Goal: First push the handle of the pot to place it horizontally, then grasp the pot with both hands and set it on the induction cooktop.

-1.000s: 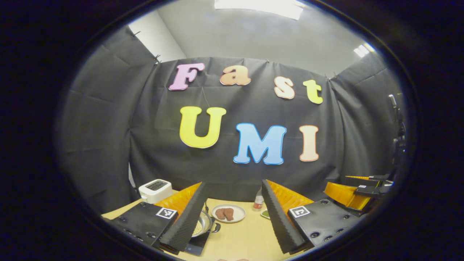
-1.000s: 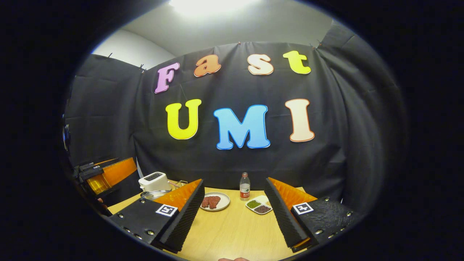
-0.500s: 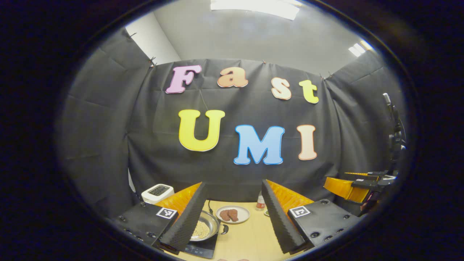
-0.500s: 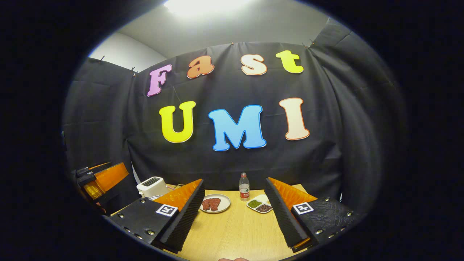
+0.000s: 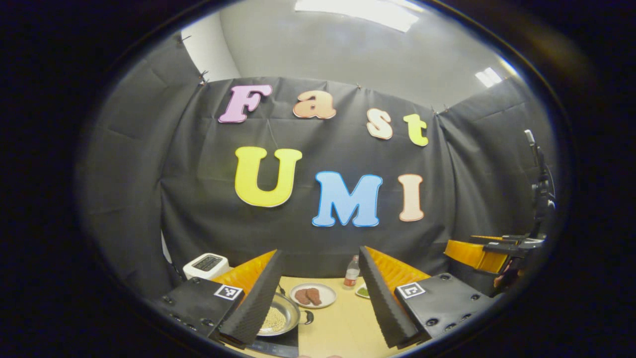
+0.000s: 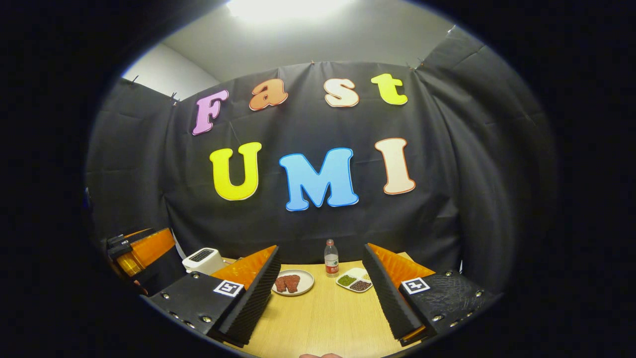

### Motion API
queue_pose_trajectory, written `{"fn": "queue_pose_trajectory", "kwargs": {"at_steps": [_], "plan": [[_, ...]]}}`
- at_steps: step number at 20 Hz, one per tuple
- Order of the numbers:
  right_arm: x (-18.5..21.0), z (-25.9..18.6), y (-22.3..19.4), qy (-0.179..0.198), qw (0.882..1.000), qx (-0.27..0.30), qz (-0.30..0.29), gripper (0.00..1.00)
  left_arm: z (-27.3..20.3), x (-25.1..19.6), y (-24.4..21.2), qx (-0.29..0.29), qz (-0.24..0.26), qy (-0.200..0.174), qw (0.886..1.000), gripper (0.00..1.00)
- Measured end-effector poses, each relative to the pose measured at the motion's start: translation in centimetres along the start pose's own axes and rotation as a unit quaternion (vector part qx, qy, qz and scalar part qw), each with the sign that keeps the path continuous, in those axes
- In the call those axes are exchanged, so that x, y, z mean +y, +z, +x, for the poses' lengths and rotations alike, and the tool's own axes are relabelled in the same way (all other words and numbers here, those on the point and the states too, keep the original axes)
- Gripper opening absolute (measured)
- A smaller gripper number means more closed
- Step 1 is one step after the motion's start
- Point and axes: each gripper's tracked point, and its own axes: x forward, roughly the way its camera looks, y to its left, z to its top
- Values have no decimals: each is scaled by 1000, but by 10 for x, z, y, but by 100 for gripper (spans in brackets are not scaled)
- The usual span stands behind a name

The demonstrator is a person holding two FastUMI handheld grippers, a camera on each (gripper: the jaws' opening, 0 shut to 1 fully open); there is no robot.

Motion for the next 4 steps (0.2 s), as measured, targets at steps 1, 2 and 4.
{"fn": "queue_pose_trajectory", "kwargs": {"at_steps": [1,2,4], "plan": [[-3,-2,1,-4,1000,-2,0,99,1,-2,-3,0,-3,-5,1000,97],[-8,-3,2,-8,1000,-5,-3,99,1,-4,-4,1,-1,-8,1000,96],[-19,-3,2,-14,1000,-7,-6,99,0,-10,-7,2,8,-7,1000,95]]}}
